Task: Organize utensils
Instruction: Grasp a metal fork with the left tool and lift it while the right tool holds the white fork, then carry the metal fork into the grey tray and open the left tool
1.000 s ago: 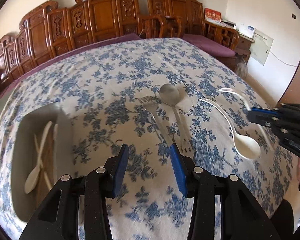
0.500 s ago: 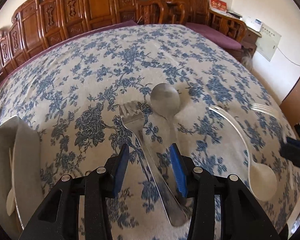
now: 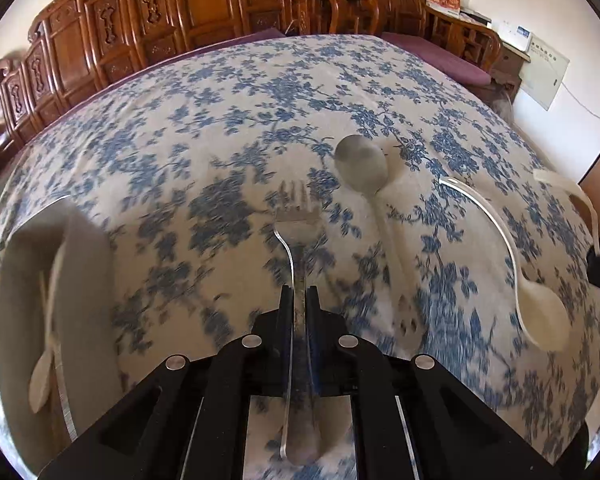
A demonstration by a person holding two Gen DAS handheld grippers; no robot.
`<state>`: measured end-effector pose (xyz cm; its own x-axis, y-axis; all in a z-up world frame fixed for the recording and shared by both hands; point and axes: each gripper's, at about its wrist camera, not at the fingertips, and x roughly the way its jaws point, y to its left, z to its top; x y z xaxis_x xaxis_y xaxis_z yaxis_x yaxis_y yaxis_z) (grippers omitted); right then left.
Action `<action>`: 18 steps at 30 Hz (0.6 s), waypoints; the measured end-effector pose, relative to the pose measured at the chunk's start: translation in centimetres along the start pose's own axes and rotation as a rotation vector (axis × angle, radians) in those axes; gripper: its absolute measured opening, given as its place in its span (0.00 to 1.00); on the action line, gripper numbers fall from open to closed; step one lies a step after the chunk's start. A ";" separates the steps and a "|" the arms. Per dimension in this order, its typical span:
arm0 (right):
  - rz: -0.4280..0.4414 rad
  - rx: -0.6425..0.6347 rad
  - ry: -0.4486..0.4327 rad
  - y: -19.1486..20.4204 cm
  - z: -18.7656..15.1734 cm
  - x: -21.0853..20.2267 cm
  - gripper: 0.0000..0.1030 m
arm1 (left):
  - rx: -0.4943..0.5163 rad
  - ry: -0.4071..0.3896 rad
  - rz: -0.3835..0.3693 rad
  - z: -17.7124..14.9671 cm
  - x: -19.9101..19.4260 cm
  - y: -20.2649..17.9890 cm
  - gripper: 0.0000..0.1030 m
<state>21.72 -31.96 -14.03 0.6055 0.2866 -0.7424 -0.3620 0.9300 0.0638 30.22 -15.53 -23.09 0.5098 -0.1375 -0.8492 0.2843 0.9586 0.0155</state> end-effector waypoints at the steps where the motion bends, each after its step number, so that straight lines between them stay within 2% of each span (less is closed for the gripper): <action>1: -0.002 -0.005 -0.001 0.3 0.1 -0.2 0.08 | 0.002 -0.005 0.002 -0.2 -0.5 0.2 0.06; 18: -0.025 -0.033 -0.034 5.4 2.2 -3.9 0.08 | 0.000 -0.133 0.010 -2.7 -11.2 3.9 0.06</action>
<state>18.93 -27.54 -9.32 0.6381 0.2713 -0.7206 -0.3692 0.9291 0.0228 23.43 -9.62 -14.93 0.6157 -0.1593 -0.7717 0.2786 0.9601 0.0241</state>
